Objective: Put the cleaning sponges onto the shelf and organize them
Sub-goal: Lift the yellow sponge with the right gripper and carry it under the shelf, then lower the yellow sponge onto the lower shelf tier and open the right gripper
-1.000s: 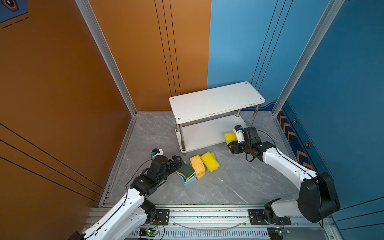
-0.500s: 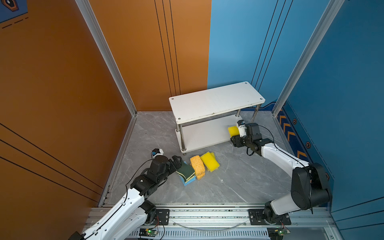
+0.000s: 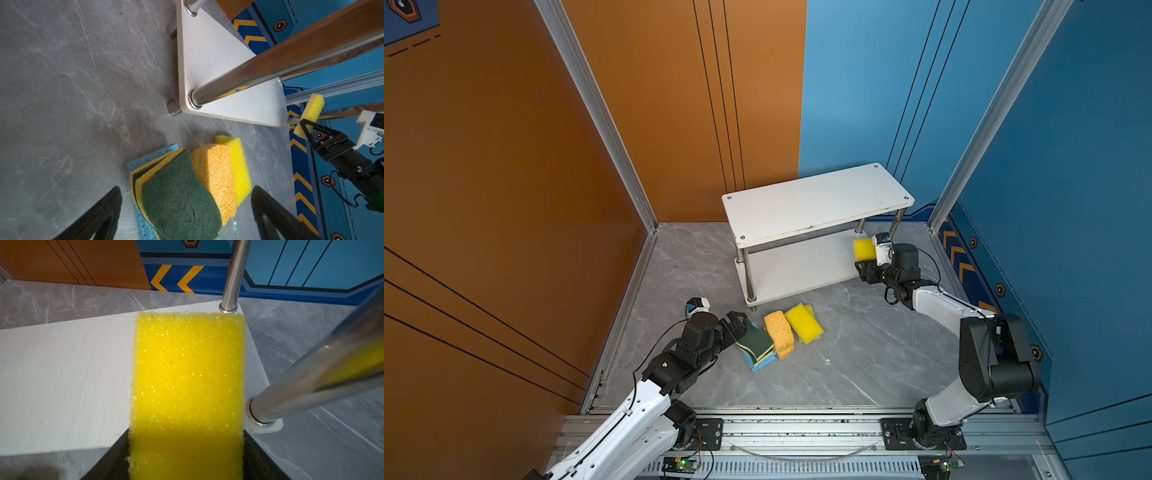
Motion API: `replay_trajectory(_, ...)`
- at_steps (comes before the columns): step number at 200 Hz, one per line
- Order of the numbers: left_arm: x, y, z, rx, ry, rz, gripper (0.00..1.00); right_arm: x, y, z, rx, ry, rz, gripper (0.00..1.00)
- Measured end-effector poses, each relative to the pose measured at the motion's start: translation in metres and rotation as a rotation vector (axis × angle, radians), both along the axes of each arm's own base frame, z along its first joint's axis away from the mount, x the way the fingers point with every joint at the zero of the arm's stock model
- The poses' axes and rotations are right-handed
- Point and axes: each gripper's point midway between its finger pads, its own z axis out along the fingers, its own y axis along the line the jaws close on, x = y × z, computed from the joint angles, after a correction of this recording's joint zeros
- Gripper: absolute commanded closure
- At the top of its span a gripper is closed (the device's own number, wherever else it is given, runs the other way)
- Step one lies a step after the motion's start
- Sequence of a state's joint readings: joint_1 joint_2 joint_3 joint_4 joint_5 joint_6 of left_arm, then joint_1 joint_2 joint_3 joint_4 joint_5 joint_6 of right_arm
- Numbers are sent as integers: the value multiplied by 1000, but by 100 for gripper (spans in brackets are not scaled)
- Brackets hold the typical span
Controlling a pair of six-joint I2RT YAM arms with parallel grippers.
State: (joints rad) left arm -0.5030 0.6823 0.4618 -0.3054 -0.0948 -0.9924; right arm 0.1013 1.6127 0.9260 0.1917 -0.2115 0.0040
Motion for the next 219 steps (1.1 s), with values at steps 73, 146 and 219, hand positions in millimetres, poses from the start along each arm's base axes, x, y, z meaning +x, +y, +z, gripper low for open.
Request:
replay_trajectory(73, -1, 0, -1, 1, 2, 0, 2, 11, 5, -14, 24, 23, 31, 30)
replay_trajectory(146, -1, 0, -2, 2, 5, -1, 3, 24, 16, -21, 15, 26, 51, 31)
replay_trajectory(219, -1, 0, -2, 1, 5, -2, 3, 39, 18, -9, -11, 0, 30, 29)
